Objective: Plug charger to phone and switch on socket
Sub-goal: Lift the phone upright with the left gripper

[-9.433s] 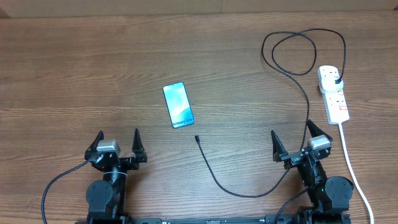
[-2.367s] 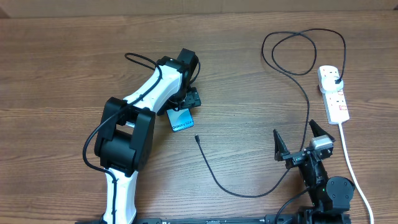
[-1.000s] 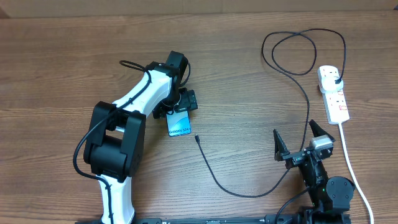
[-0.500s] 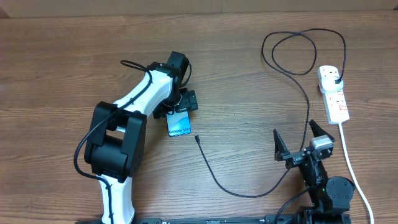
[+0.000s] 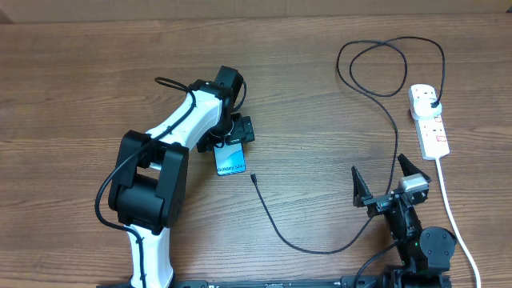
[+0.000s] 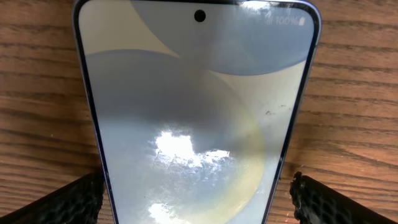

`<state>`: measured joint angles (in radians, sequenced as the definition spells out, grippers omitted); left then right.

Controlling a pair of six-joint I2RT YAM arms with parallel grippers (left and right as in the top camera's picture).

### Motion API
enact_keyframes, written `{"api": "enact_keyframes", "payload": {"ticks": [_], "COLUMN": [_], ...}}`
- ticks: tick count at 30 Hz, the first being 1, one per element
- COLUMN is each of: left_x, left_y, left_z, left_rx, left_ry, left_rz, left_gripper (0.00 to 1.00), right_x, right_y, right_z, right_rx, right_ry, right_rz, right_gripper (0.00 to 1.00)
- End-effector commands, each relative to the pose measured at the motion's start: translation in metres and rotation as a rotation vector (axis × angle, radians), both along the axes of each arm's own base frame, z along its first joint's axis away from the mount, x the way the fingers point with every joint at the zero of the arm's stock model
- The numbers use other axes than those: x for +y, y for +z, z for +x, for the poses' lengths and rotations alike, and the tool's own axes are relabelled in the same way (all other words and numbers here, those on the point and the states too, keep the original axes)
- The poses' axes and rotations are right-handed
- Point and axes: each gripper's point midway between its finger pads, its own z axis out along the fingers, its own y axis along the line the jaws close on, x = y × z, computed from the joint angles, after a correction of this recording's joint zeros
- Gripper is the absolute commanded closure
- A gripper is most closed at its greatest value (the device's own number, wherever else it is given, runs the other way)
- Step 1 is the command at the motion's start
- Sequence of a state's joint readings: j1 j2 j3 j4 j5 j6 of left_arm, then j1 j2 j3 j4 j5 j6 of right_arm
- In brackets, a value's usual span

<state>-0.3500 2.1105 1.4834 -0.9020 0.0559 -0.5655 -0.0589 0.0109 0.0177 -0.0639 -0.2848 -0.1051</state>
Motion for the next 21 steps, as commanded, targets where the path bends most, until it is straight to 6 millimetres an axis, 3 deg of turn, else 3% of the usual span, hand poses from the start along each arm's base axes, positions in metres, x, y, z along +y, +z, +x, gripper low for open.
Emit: {"api": "enact_keyframes", "payload": {"ticks": [1, 21], "left_x": [-0.001, -0.001], "left_y": [-0.044, -0.044], "left_z": [-0.026, -0.026], "left_rx": [0.125, 0.125], "left_ry": [-0.031, -0.030], "left_rz": [-0.006, -0.007], "left_gripper": [0.00, 0.00], "right_x": [-0.001, 0.011], "right_y": [-0.002, -0.002], "right_z": [0.000, -0.002], "right_rx": [-0.004, -0.004], "right_ry": [-0.003, 0.048], "right_rz": [-0.001, -0.001], "right_gripper": [0.00, 0.00]}}
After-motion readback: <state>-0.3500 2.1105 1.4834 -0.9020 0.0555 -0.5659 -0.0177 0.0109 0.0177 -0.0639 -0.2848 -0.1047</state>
